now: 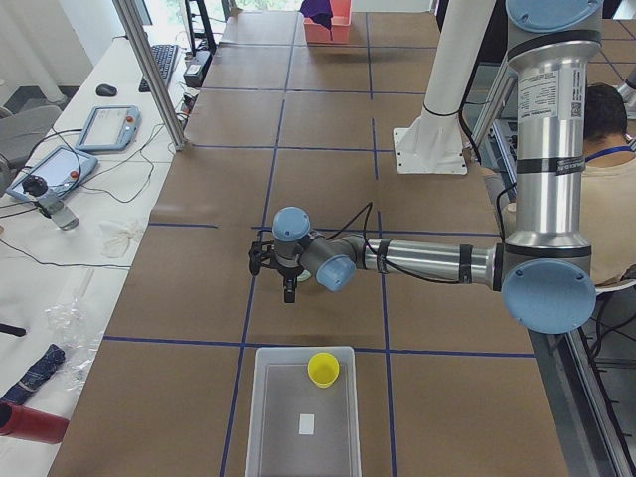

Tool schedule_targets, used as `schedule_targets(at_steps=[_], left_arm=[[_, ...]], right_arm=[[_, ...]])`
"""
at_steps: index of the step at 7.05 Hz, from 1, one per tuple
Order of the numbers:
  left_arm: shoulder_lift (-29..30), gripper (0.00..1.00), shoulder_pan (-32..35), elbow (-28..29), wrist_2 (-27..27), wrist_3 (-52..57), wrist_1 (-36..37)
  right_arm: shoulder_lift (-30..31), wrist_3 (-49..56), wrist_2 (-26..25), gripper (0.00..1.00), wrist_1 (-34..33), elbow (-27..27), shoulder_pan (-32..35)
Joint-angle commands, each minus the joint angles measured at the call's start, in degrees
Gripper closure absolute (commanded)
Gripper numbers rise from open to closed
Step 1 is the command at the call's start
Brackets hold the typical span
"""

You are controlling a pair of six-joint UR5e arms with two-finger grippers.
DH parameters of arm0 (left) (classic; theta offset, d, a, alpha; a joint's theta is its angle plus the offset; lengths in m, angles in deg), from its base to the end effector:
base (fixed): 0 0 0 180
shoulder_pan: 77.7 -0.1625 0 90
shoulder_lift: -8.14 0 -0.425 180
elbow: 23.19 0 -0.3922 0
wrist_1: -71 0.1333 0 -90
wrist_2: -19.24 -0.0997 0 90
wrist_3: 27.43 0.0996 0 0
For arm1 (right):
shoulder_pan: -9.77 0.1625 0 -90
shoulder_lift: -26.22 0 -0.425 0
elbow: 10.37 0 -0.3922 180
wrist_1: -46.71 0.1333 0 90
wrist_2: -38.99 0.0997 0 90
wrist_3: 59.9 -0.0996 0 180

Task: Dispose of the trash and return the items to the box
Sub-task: 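Lift the purple cloth with the right gripper and drop it into the pink bin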

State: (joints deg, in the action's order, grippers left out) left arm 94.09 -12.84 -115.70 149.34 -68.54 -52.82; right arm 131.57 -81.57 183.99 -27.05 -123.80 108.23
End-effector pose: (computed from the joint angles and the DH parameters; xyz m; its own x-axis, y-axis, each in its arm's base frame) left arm 0.1443 -0.4703 0.6081 0.6478 -0.0238 -0.7615 0.0886 0.9951 0.0443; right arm 0.1086 -0.3783 0.5282 0.5239 0.1012 0.8458 -0.3524 0.9297 0.1071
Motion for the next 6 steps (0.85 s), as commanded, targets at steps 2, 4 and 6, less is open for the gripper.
schedule_targets(at_steps=[2,4,6], left_arm=[[1.1,0.0,-0.6,3.0,0.0,-1.2,-3.4],[1.6,0.0,-1.5,3.0,-0.1,-3.6,-3.5],[1.7,0.0,-1.9,3.2,-0.1,-3.7,-3.5]], right_arm=[[-5.5,42.1,-10.6,1.0,-13.1,16.3,10.0],[-7.3,46.3,-10.7,1.0,-10.5,25.6,10.0],[-6.7,45.7,-10.2,0.01,-5.0,32.5,9.8]])
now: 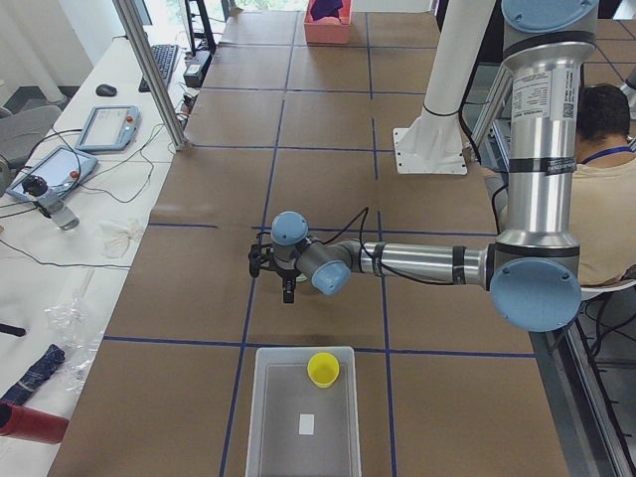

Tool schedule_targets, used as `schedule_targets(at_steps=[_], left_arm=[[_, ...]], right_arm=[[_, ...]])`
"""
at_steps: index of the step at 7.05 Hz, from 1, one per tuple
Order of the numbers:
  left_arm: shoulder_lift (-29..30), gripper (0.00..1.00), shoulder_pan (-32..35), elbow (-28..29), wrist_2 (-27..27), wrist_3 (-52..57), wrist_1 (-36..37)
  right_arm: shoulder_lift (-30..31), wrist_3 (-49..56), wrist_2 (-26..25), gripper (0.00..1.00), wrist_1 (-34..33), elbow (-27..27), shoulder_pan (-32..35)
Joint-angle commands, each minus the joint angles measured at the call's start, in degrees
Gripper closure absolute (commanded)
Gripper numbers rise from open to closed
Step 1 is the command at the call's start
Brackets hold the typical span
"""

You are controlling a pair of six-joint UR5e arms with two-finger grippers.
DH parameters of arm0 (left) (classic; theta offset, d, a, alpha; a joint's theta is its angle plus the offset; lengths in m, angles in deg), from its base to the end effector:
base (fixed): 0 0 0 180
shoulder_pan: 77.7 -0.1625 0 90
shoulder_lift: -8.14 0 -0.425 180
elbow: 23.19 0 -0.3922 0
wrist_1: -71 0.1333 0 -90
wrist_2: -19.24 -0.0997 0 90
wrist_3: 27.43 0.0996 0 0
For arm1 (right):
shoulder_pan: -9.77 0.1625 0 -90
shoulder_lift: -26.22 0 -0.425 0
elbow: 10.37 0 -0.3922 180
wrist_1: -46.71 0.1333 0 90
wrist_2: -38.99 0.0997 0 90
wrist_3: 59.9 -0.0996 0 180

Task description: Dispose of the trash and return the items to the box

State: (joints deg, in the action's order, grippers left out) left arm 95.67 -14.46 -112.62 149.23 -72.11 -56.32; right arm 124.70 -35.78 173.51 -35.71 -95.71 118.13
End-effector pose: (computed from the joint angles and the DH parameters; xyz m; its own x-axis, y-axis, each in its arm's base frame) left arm 0.1627 -0.4765 0.6148 0.6321 -0.0437 -0.7736 0.1019 0.9944 0.0271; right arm 0.1899 -0.3707 0.7524 0.7262 -0.1222 0.6765 -0.0183 0.9803 0.1968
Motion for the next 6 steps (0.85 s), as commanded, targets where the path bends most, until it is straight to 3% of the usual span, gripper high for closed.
schedule_targets(at_steps=[1,4,6], left_arm=[[0.5,0.0,-0.8,0.1,0.1,-0.2,0.0],[2.1,0.02,-5.8,2.3,0.0,-0.1,-0.5],[2.1,0.87,-6.7,2.3,-0.9,0.1,-0.5]], right_arm=[[0.1,-0.3,0.5,0.0,6.4,5.3,-0.7],[-2.1,-1.8,4.0,0.0,6.7,4.0,-8.2],[-2.9,-17.9,6.3,0.0,6.7,-4.5,-14.4]])
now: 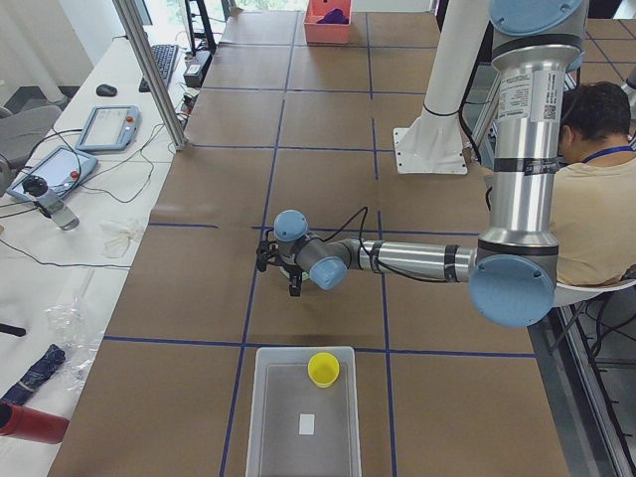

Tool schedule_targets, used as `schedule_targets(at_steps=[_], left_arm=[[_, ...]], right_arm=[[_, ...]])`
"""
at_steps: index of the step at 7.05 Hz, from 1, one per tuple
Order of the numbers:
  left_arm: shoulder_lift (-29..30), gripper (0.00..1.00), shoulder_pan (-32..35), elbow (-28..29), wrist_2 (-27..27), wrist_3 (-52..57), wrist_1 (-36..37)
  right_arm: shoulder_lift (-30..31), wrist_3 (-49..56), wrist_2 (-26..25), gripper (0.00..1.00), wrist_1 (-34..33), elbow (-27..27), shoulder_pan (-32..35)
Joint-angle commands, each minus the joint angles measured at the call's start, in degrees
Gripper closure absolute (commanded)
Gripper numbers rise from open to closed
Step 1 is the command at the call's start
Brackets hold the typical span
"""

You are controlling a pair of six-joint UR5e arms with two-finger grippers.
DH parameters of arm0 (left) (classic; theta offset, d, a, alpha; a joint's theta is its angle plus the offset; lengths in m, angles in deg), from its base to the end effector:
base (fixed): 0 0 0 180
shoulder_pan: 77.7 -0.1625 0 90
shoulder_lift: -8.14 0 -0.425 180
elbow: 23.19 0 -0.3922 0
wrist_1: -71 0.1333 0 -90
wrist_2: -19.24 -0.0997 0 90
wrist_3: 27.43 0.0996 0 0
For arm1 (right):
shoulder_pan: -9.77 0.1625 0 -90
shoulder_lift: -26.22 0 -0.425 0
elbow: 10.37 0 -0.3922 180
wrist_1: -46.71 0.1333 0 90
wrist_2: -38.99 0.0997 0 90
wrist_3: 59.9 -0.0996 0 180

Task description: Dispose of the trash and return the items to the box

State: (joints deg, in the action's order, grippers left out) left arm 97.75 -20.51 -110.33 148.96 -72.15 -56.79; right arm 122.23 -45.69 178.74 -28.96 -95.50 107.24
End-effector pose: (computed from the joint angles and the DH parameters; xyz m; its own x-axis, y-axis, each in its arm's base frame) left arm 0.2201 -0.4699 0.6163 0.6339 0.0254 -0.7730 -0.0004 0.9995 0.0325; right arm 0.1145 -0.4328 0.7174 0.6587 -0.2057 0.7238 0.0329 0.9689 0.2454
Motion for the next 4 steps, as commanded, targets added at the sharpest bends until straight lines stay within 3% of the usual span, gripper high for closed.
schedule_targets(at_steps=[1,4], left_arm=[[0.0,0.99,-1.8,0.3,-2.6,0.0,-0.1],[-0.7,1.0,-1.9,-4.1,-2.1,-0.1,-0.4]], right_arm=[[-0.4,-12.9,1.0,0.0,0.0,-7.7,-6.6],[-1.7,-24.7,1.1,0.0,-0.2,-14.4,-11.1]])
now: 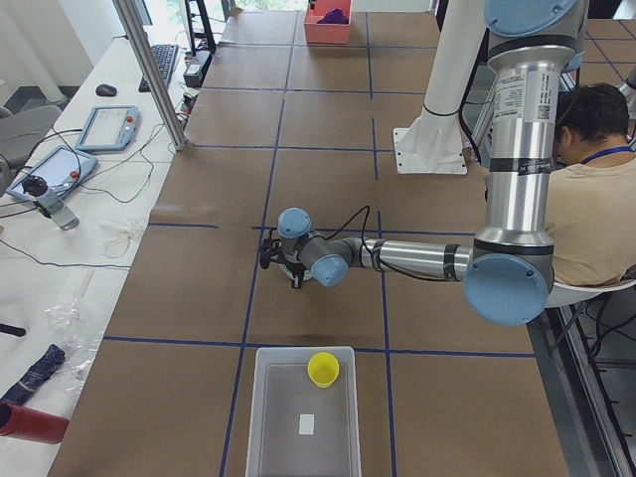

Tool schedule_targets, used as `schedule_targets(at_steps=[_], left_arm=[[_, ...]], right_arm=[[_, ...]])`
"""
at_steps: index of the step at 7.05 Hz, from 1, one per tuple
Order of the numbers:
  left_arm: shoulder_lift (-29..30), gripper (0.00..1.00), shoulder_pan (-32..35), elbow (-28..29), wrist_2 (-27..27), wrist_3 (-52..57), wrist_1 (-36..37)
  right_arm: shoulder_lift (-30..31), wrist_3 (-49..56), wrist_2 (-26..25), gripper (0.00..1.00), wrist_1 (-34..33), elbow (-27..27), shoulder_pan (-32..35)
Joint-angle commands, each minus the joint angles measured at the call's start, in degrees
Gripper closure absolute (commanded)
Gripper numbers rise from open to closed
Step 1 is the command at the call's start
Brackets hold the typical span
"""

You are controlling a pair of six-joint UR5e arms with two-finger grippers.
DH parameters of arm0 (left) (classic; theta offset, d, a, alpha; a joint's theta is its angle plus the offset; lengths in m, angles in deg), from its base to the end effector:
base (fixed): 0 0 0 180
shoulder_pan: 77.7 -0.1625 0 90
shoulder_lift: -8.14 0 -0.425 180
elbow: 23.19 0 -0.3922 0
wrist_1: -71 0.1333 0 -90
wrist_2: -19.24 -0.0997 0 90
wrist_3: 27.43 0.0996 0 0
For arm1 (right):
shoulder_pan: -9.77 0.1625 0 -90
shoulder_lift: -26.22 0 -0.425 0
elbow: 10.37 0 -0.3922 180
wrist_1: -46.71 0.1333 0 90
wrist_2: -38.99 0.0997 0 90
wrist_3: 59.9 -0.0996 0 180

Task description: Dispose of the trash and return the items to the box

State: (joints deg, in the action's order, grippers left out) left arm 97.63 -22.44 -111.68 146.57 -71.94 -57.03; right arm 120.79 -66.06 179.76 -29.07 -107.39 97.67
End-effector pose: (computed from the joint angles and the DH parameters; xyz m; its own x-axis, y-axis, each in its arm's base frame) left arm 0.2338 -0.4651 0.6068 0.6442 0.0661 -0.7620 -0.0131 0.9971 0.0754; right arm 0.0388 -0.4733 0.6011 0.6240 -0.1411 0.7686 -0.0320 0.9781 0.2056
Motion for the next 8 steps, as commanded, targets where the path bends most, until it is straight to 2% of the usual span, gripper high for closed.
schedule_targets(at_steps=[1,2,3,4,5,6,8], left_arm=[[-0.8,1.0,0.4,-6.6,0.3,-0.6,0.3],[-3.7,1.0,2.3,-11.1,0.5,-0.2,0.4],[-6.1,1.0,7.5,-12.1,2.5,1.8,0.2],[-7.9,1.0,12.5,-12.1,3.6,9.9,0.3],[-11.4,1.0,19.1,-11.0,3.5,22.4,0.4],[-12.0,1.0,25.7,-7.4,3.5,34.2,0.6],[-11.7,1.0,39.5,5.1,2.9,56.2,0.6]], right_arm=[[-0.3,-6.8,0.3,0.0,-0.1,-4.6,-2.7],[-0.3,-14.0,-0.1,0.0,-0.1,-8.8,-5.9],[-0.3,-17.6,-0.1,0.0,-0.1,-10.2,-7.3],[-0.3,-17.8,-0.3,0.0,-0.1,-10.3,-8.8],[-0.3,-18.7,-0.6,0.0,0.1,-10.1,-10.8],[-0.3,-20.3,-0.4,0.0,0.2,-10.2,-11.4],[-0.3,-20.4,-0.4,0.0,0.2,-10.1,-11.7]])
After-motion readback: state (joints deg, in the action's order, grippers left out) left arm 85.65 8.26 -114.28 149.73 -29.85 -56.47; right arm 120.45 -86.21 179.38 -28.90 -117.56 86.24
